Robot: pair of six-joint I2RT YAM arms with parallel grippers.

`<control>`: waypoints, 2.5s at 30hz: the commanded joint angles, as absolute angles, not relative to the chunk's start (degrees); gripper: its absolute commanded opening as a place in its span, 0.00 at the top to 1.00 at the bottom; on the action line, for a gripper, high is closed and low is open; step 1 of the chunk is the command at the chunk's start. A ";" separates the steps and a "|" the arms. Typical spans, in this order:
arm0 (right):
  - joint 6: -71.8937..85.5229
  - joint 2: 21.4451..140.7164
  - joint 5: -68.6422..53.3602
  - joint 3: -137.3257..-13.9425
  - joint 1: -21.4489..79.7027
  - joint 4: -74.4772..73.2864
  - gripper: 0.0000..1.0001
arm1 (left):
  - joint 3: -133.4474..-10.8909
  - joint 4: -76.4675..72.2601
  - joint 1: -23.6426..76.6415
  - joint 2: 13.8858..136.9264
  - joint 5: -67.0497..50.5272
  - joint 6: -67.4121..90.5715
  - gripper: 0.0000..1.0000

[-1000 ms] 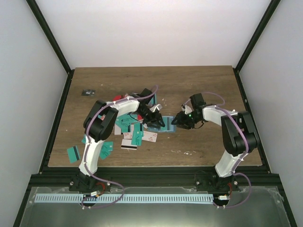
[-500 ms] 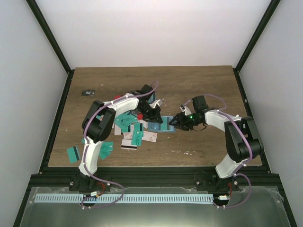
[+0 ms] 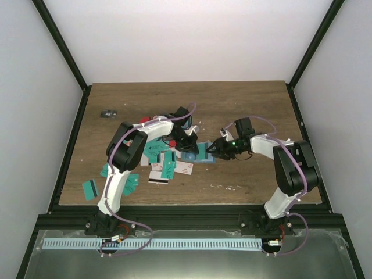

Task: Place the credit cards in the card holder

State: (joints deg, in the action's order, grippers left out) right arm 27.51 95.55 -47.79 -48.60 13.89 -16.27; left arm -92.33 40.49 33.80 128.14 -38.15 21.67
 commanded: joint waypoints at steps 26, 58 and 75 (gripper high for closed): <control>27.47 97.53 -46.02 -51.00 13.58 -16.93 0.56 | -93.78 40.96 35.09 131.22 -36.92 19.91 0.96; 29.66 95.36 -44.16 -46.67 13.62 -15.04 0.55 | -93.08 40.63 35.07 130.69 -38.08 19.95 0.96; 30.99 99.23 -46.82 -49.38 14.22 -12.44 0.55 | -92.65 40.80 35.07 130.19 -38.23 19.82 0.96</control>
State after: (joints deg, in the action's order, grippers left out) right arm 30.65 98.21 -45.43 -47.11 13.98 -13.63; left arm -93.84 39.70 34.54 129.69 -38.76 20.53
